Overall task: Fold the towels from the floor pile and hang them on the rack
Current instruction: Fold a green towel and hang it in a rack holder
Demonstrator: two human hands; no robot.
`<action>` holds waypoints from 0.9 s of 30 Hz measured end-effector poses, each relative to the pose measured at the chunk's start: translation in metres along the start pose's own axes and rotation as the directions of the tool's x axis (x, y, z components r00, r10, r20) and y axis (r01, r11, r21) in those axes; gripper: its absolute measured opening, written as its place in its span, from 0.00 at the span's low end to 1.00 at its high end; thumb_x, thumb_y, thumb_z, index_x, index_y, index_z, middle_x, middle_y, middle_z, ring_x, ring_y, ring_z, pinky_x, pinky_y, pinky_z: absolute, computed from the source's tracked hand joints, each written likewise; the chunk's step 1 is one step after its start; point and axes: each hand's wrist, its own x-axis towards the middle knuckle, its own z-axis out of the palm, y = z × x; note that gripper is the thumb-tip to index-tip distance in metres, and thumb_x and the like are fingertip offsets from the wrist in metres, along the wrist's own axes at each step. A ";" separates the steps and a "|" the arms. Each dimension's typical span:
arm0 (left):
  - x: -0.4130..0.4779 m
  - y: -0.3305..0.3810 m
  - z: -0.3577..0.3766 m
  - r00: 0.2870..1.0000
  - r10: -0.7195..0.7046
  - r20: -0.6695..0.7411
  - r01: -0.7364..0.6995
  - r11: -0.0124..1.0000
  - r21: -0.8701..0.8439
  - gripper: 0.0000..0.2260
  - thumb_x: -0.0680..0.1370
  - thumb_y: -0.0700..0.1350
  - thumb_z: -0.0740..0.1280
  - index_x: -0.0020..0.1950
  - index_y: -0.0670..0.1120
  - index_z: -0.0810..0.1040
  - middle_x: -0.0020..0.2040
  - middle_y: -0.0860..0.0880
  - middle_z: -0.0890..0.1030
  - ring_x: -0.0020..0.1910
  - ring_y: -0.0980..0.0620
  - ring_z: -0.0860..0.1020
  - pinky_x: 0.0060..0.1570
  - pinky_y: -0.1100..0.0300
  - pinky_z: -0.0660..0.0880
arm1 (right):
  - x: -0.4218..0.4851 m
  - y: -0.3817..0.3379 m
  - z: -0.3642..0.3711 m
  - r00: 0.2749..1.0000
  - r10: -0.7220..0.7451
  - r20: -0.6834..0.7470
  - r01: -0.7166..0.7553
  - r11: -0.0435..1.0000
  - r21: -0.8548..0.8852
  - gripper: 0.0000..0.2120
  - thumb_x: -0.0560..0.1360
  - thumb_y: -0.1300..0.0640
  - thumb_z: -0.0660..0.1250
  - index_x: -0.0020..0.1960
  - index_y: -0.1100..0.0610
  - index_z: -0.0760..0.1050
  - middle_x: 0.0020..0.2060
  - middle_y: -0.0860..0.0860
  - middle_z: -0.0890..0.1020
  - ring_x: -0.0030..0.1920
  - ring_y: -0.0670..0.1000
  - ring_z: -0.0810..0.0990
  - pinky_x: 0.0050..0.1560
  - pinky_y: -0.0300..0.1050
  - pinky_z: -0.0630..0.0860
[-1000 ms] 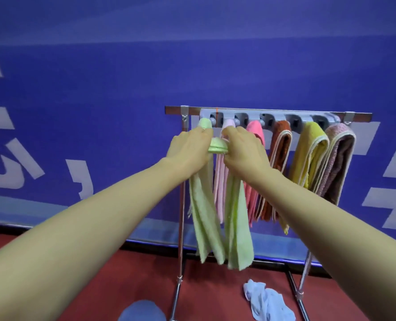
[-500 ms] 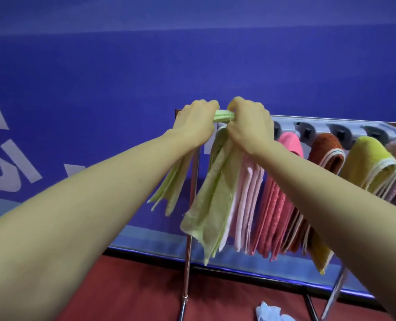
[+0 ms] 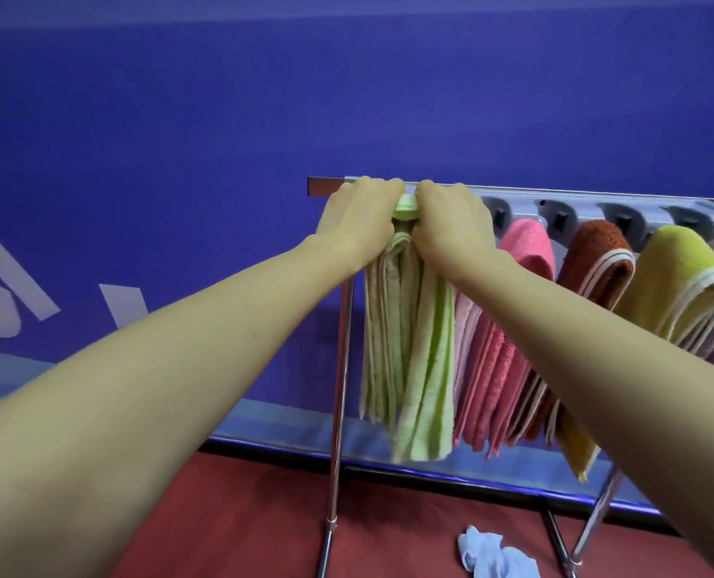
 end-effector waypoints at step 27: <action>-0.108 -0.018 0.098 0.883 -0.372 0.288 0.457 0.824 -0.335 0.06 0.73 0.43 0.65 0.38 0.52 0.71 0.40 0.44 0.81 0.44 0.37 0.77 0.41 0.50 0.75 | -0.101 0.033 0.089 0.910 0.375 0.175 -0.411 0.864 0.289 0.17 0.67 0.60 0.64 0.56 0.58 0.73 0.47 0.63 0.81 0.49 0.68 0.80 0.47 0.52 0.75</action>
